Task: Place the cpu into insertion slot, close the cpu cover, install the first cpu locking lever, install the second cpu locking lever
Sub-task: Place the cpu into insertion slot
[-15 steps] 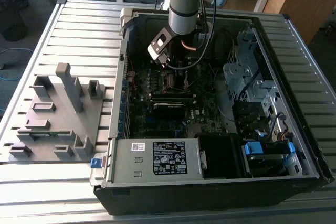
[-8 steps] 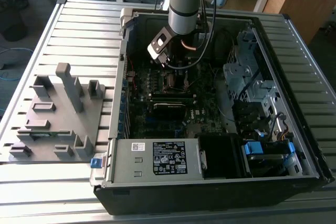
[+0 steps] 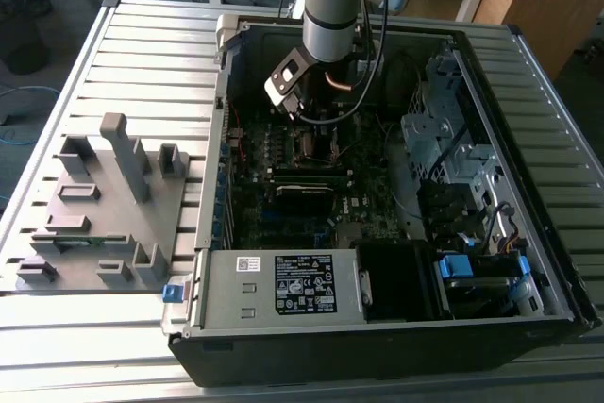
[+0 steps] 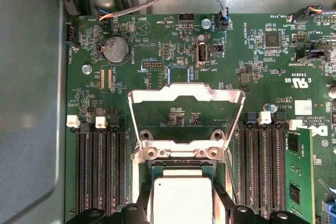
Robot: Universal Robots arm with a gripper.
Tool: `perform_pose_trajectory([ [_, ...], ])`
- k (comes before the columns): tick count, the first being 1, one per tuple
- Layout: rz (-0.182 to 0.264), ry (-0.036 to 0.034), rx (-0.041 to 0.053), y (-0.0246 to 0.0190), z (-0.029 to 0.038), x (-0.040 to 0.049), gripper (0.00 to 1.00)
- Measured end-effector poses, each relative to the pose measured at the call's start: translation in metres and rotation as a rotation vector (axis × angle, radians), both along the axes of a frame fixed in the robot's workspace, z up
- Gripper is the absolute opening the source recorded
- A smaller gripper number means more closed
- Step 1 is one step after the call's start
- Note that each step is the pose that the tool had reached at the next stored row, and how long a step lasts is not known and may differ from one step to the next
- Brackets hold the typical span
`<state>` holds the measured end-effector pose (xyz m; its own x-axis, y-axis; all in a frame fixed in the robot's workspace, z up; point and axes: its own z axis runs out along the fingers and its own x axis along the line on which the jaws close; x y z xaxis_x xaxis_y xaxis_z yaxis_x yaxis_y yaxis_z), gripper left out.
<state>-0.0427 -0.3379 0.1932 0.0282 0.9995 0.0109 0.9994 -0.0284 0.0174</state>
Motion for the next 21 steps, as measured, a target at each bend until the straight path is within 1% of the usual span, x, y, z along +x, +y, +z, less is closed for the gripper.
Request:
perform_pose_trajectory([
  [21, 0.000, 0.0001, -0.0001, 0.0000, -0.0020, 0.0007, 0.54],
])
